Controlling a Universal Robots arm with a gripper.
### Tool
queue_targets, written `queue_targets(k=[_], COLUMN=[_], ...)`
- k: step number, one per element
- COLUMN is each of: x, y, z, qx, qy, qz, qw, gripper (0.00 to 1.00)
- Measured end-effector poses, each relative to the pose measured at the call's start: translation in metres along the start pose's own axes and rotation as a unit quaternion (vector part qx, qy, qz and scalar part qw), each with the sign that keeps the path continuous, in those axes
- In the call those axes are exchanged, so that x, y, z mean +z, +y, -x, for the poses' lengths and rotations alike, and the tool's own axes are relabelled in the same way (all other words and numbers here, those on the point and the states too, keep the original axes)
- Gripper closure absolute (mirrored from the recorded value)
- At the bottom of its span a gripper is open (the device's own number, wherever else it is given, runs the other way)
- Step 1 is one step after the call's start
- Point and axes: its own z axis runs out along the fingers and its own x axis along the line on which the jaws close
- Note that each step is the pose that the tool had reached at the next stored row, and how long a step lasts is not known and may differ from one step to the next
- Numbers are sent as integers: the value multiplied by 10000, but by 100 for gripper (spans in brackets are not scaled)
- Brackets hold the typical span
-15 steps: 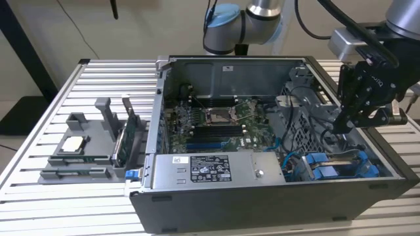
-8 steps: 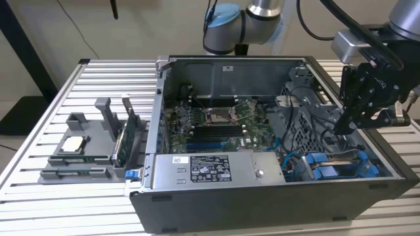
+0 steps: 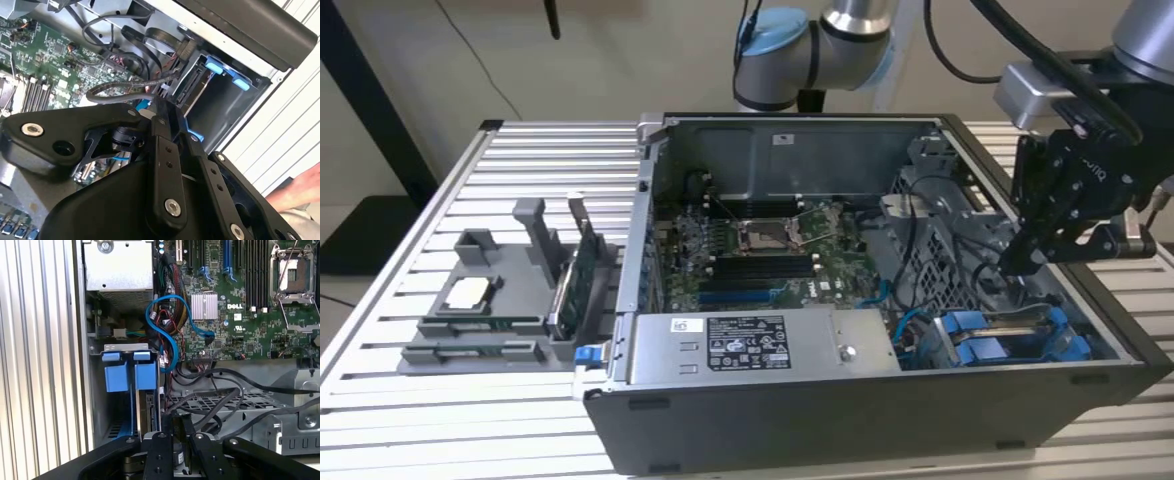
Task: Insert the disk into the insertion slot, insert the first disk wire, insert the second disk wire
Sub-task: 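Insert the first disk wire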
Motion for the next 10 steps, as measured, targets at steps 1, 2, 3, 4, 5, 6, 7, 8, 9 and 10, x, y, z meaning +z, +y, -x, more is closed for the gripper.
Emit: queue_targets(k=[1,2,3,4,5,6,7,8,9,10], x=[3,7,10,13,16,19,22,24,28,31], y=[0,0,0,-1,-1,-1,-1,-1,-1,-1], z=[-4,-7,-11,-15,-18,-22,-24,-27,-29,-31], qx=[0,0,0,0,0,0,0,0,0,0], qy=[0,-1,0,0,0,0,-1,0,0,1], qz=[0,0,0,0,0,0,0,0,0,0], qw=[10000,10000,10000,10000,10000,10000,10000,10000,10000,10000], gripper=[81,81,81,81,81,81,81,81,81,81])
